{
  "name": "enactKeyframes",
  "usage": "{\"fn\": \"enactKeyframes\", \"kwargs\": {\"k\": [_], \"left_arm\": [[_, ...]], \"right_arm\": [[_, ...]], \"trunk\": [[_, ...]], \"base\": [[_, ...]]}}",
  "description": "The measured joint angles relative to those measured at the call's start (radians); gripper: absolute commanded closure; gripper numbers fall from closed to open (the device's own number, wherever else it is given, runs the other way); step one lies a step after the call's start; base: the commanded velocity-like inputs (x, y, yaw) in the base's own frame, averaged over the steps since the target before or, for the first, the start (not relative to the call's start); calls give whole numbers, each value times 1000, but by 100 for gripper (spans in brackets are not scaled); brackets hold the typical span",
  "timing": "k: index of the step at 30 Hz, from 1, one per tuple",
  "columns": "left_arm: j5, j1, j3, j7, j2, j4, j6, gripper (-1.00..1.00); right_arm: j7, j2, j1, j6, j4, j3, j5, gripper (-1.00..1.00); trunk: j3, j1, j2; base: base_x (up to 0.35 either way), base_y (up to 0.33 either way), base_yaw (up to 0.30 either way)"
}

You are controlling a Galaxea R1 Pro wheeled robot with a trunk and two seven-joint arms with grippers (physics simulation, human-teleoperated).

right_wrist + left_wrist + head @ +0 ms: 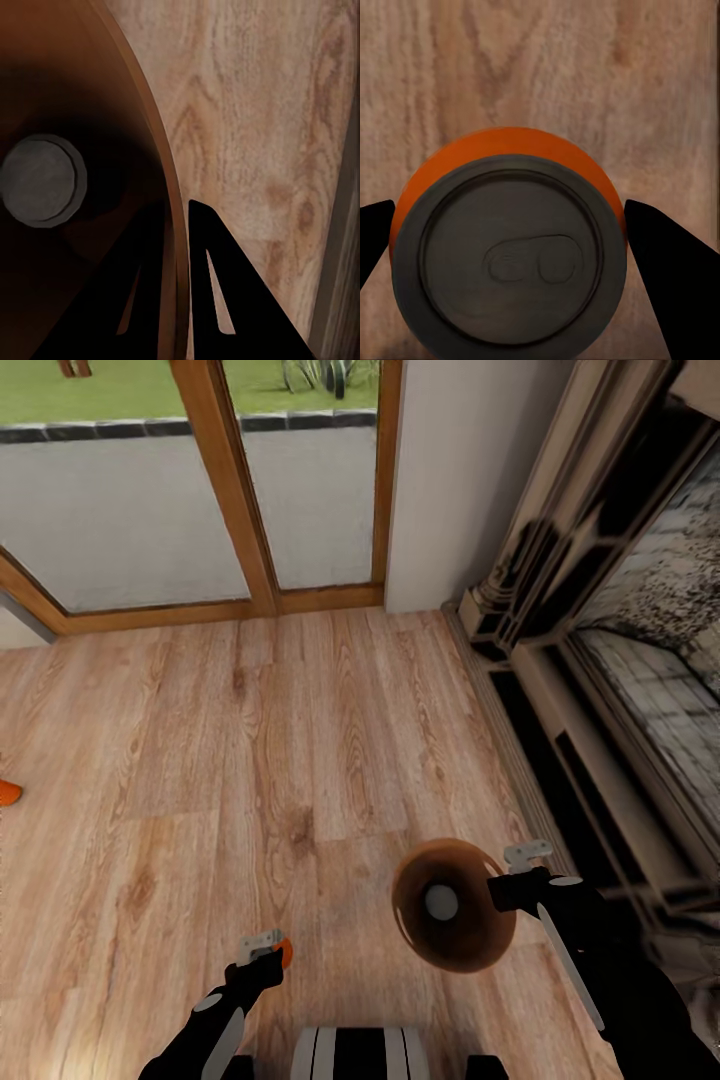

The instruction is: Put the three can of soda from the living room inside the tash can in the kitchen.

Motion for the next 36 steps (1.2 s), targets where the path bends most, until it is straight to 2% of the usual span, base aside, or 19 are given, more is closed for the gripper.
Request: {"fn": "enactKeyframes", "kwargs": {"k": [20,36], "left_arm": [[0,0,0,0,1,0,0,100],[0,0,0,0,1,-2,0,100]], "right_arm": [[0,0,0,0,0,1,-1,100],[0,1,0,0,0,1,0,100]], "trunk": [[64,-77,140],[129,-138,252]], "base": [[0,0,0],[0,0,0]]}}
